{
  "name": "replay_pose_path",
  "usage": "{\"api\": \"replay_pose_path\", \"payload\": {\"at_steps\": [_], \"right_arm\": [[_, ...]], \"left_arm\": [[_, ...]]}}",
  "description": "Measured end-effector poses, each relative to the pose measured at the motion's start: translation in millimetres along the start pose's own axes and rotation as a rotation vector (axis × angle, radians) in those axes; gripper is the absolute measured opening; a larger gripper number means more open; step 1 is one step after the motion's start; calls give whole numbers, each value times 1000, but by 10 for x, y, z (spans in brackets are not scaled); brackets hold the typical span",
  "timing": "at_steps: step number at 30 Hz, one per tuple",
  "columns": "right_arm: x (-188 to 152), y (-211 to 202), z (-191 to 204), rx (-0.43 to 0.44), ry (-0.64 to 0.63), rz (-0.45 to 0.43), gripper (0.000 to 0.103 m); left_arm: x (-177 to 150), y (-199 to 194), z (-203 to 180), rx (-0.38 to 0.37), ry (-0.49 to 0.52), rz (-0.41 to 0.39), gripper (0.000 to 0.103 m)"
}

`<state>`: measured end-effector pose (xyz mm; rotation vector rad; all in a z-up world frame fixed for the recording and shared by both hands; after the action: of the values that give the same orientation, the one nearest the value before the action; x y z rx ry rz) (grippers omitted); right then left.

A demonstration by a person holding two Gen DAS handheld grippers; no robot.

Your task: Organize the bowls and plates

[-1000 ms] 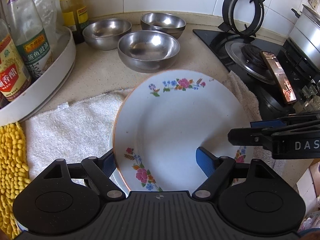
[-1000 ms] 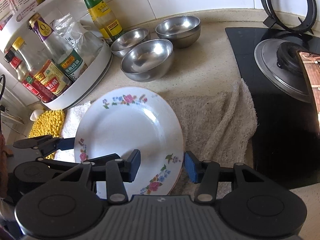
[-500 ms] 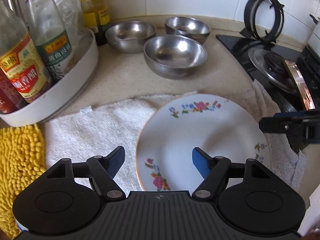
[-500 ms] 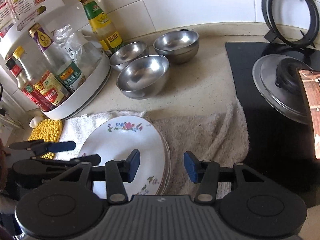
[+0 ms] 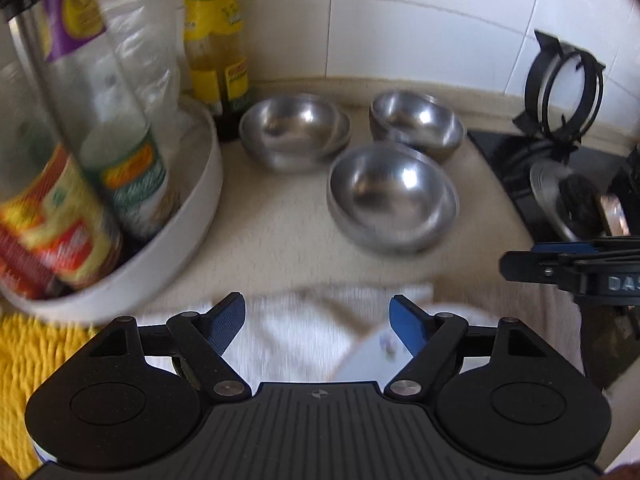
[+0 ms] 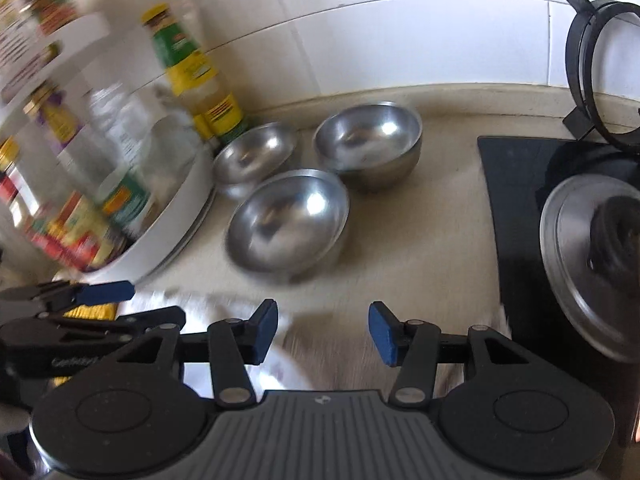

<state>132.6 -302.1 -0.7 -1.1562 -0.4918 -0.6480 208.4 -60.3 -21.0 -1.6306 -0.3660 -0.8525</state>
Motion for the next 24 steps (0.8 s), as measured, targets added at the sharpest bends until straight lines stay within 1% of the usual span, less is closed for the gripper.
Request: {"api": "replay_pose_path", "payload": {"at_steps": [2, 5, 6, 8, 9, 10, 11, 12, 13, 14, 16, 18, 21, 24], "right_arm": [[134, 114, -2, -11, 26, 6, 67], [306, 306, -10, -62, 33, 8, 67], [343, 380, -11, -65, 40, 22, 67], [385, 545, -17, -64, 55, 60, 67], [385, 628, -21, -64, 58, 84, 67], [385, 705, -29, -63, 60, 105, 64], [376, 777, -27, -62, 54, 126, 61], [368, 845, -39, -61, 43, 146, 56], [358, 901, -53, -57, 33, 163, 53], [346, 940, -78, -43, 31, 178, 52], [336, 981, -107, 3, 21, 207, 43], [344, 975, -101, 36, -19, 224, 42], [342, 943, -124, 82, -61, 269, 41], [341, 858, -225, 105, -66, 296, 41]], "left_arm": [[124, 129, 16, -5, -5, -4, 84], [253, 339, -11, -38, -3, 6, 83], [278, 404, -41, -50, 11, 5, 83], [304, 550, -68, -51, 24, 15, 80], [313, 624, -65, -60, 18, 28, 76], [322, 697, -58, -67, 10, 45, 70], [330, 765, -56, -72, 4, 58, 68], [339, 827, -56, -74, -3, 68, 62], [341, 888, -59, -74, -10, 79, 59], [343, 946, -71, -72, -13, 91, 58], [331, 1034, -94, -91, -30, 126, 49], [301, 1044, -139, -135, -40, 152, 44], [253, 983, -214, -130, -12, 160, 45], [209, 920, -240, -163, -27, 178, 42]]}}
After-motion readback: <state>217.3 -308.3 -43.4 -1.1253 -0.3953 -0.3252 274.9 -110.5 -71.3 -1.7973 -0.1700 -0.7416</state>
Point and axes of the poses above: each gripper's, at about its wrist camera, not at the fingertips, and y roughly the way its jaws point, z to its left, x to its top, the point moved 2 cm from there along y, roughly the way its jaws point, and after that the axes turned 9 degrees about -z, right-handed, at the moved point
